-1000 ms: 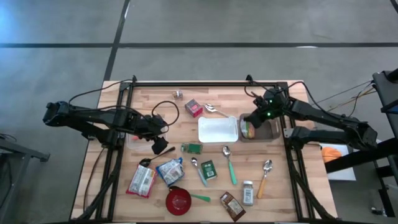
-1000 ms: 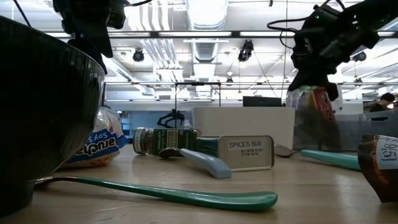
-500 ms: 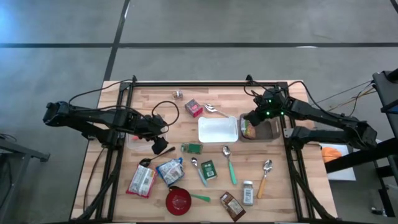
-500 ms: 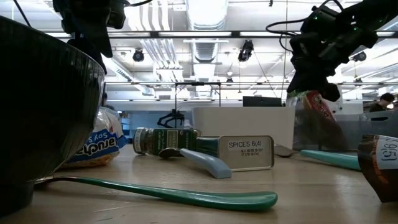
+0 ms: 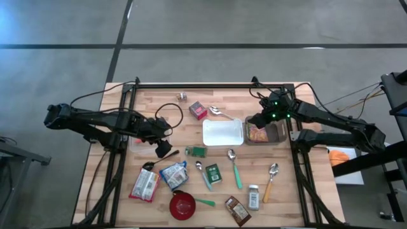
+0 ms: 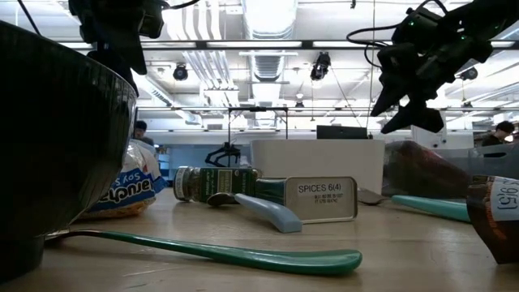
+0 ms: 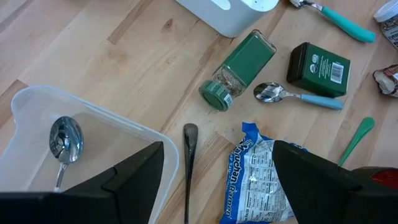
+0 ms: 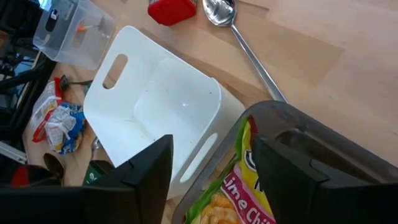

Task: Pick & Place Food Item
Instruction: Put the yellow spoon into the transparent bin

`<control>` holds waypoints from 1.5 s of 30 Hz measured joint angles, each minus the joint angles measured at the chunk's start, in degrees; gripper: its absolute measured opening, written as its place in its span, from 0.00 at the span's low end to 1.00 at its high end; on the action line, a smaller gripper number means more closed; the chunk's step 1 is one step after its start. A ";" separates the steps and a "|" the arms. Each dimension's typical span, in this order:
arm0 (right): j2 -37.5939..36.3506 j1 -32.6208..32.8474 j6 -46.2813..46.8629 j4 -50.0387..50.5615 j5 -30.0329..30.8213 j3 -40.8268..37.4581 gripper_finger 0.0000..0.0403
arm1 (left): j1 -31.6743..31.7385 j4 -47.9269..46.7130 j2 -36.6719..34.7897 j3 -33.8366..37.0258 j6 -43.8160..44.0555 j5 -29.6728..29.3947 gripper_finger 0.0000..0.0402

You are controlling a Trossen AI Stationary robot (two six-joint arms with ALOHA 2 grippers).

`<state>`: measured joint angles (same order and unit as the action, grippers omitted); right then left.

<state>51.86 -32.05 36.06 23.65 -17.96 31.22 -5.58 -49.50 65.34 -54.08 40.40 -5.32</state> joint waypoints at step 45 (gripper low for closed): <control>0.13 45.63 64.86 39.20 9.56 18.58 0.54 | 0.02 -0.02 -0.02 0.00 6.43 1.07 0.76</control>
<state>51.99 13.58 100.92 62.85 -8.39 49.80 -5.56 -49.52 65.32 -54.08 46.83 -4.25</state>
